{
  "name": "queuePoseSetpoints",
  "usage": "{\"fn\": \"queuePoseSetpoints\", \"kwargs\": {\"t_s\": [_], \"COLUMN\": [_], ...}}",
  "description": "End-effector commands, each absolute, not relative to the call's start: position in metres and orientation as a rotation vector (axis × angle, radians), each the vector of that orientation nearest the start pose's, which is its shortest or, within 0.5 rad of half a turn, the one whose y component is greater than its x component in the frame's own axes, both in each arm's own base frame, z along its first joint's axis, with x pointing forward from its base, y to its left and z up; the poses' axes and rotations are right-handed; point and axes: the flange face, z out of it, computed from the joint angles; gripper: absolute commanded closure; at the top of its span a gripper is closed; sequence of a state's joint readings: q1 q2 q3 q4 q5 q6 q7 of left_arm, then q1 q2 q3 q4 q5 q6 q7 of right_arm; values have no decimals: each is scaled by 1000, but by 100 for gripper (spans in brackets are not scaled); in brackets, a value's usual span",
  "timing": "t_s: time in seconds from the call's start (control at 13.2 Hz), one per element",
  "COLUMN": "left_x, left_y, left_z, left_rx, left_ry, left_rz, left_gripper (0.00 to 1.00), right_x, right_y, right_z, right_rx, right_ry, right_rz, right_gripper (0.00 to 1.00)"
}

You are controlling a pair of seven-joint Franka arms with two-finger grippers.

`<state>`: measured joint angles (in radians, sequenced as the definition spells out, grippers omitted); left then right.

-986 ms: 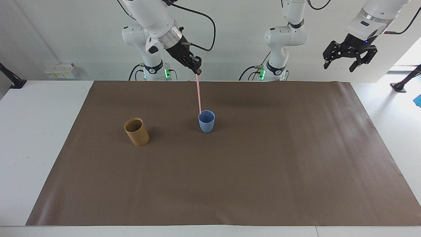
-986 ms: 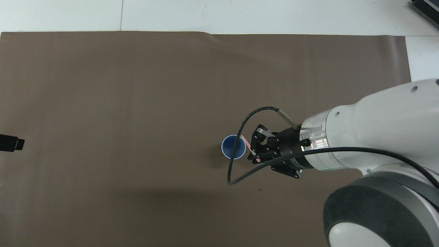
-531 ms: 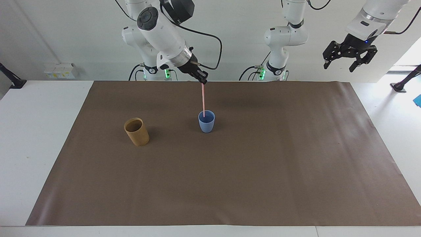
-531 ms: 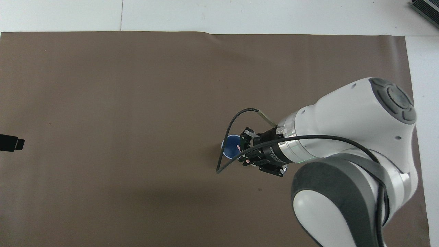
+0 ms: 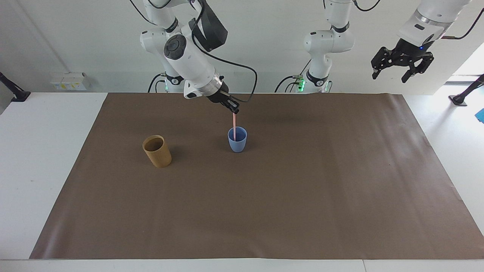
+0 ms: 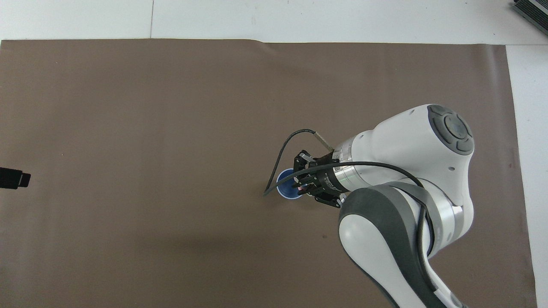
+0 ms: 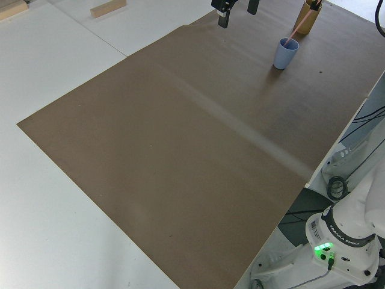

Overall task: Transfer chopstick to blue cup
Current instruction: 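Open the right gripper to drop the stick into the blue cup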

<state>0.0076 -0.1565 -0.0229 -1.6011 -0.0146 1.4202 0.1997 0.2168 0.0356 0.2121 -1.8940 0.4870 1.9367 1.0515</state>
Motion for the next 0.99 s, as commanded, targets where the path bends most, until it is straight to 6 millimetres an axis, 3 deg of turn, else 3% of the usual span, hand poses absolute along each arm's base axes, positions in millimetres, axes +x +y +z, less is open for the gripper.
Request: {"fn": "queuePoseSetpoints", "kwargs": {"t_s": [0.0, 0.08, 0.23, 0.38, 0.61, 0.76, 0.91], "left_x": [484, 484, 484, 484, 484, 484, 484], "left_y": [-8, -8, -8, -8, -7, -8, -7], "left_z": [686, 686, 686, 686, 686, 686, 686], "left_rx": [-3127, -3127, -3127, -3127, -3127, -3127, -3127], "left_ry": [340, 340, 340, 340, 338, 340, 338], "left_rz": [41, 41, 41, 41, 41, 41, 41], "left_gripper": [0, 0, 0, 0, 0, 0, 0], "right_x": [512, 515, 521, 526, 529, 530, 529], "right_y": [265, 264, 261, 244, 176, 126, 90], "right_z": [494, 496, 508, 531, 573, 601, 626], "right_rx": [-2562, -2581, -2656, -2683, -2867, -2976, -3053], "right_ry": [1059, 1048, 957, 885, 641, 459, 357], "right_rz": [384, 357, 256, 175, -58, -84, -60], "right_gripper": [24, 0, 0, 0, 0, 0, 0]}}
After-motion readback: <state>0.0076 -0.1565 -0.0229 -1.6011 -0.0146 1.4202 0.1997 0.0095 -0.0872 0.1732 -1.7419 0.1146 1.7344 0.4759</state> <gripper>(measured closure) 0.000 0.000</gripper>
